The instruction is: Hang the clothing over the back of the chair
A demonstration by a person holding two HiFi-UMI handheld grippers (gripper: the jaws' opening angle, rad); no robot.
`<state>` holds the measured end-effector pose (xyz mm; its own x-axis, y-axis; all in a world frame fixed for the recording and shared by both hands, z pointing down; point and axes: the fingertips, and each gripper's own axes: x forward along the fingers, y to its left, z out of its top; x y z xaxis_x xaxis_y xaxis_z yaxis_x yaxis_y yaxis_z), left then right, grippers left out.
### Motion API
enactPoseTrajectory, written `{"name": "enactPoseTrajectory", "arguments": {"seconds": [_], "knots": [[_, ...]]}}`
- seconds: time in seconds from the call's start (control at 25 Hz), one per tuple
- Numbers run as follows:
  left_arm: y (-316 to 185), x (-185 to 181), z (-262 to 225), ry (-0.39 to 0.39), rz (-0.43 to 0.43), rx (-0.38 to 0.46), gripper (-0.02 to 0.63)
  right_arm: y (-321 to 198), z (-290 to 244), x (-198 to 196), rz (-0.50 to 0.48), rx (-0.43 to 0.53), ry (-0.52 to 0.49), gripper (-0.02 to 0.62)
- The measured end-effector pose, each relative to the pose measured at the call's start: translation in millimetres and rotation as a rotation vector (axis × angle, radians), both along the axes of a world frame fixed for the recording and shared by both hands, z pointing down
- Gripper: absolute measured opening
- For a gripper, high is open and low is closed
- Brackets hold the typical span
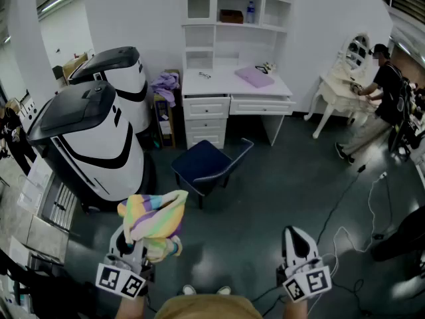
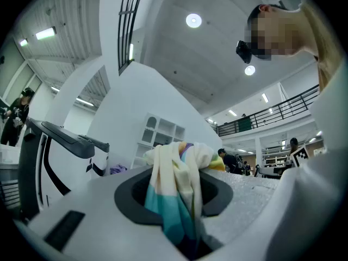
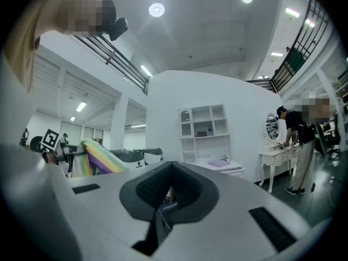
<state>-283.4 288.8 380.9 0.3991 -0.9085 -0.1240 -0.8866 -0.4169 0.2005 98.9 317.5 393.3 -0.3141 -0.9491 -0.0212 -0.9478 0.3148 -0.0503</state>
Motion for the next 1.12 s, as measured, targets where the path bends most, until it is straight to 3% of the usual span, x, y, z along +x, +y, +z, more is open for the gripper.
{"name": "enactPoseTrajectory", "arguments": {"seconds": [0.44,0.68,0.88,1.12], "knots": [[2.8,6.6,-10.4,-0.002,-0.027,-0.026,0.107,-4.8,-8.9,7.4,-0.018,-0.03,-0.007,0.002],[38.3,55.2,19.0,-0.031,-0.058,-0.034,0.107,13.6,32.9,50.4,-0.092,-0.012,-0.072,0.003],[47.8,44.5,28.8,-0.059,-0.091,-0.072,0.107,4.6,47.2,26.3,-0.151,-0.037,-0.086,0.003],[27.8,42.3,50.0,-0.052,-0.093,-0.1,0.107,-16.3,66.3,23.8,-0.143,-0.071,-0.086,0.003]]}}
